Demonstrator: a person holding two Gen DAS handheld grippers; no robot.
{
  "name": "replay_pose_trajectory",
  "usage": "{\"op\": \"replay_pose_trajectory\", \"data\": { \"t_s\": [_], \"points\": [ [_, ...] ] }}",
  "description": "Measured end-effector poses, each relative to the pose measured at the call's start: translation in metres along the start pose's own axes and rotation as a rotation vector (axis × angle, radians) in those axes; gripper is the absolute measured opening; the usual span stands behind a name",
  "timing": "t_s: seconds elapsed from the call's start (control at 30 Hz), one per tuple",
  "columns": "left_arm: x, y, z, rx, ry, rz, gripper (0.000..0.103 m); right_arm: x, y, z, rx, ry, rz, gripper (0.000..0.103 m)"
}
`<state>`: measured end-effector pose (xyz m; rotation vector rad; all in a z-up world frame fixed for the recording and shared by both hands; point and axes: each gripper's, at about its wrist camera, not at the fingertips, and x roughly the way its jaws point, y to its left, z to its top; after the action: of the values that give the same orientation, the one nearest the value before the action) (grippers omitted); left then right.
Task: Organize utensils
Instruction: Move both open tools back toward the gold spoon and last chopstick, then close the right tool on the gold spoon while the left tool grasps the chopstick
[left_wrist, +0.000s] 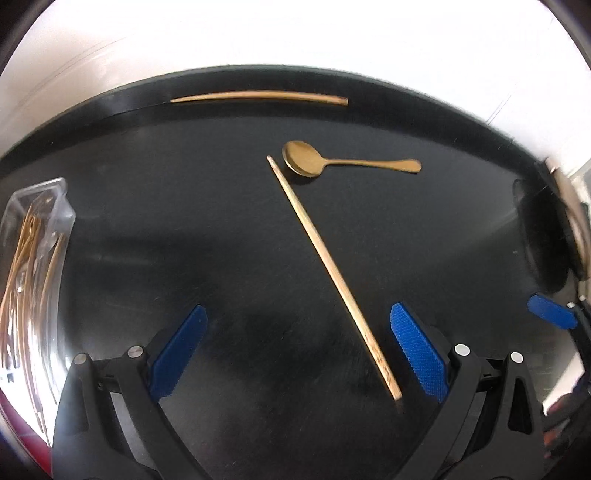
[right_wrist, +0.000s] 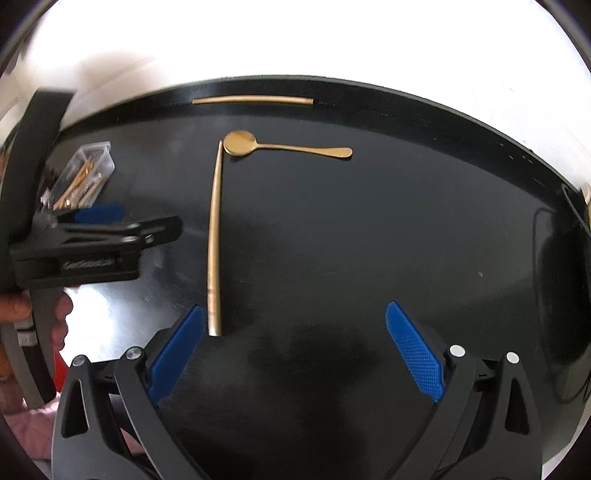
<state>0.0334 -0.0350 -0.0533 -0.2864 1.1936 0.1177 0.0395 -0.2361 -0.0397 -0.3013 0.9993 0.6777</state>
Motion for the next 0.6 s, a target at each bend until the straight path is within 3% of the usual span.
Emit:
{"op": "replay_pose_trajectory", "data": {
  "t_s": [0.2,0.23,0.5,0.6],
  "points": [
    [0.045,-0.018,0.002,0.117,0.095,0.103,0.098,0.024,-0.02,0.014,-0.101,0.048,0.004,0.095],
    [0.046,-0.011,0.001,0.094,0.073,0.065,0.098,0.03,-0.025,0.019,-0.11,0.055,0.005,0.095],
    [0.049,0.039,0.001,0.066,-0.054,0.089,0.098,0.082,-0.045,0.081,-0.226,0.072,0.044,0.095],
    [0.049,0.055,-0.003,0.031,-0.095,0.104,0.098,0.097,-0.032,0.115,-0.348,0.026,0.152,0.095]
  ]
}}
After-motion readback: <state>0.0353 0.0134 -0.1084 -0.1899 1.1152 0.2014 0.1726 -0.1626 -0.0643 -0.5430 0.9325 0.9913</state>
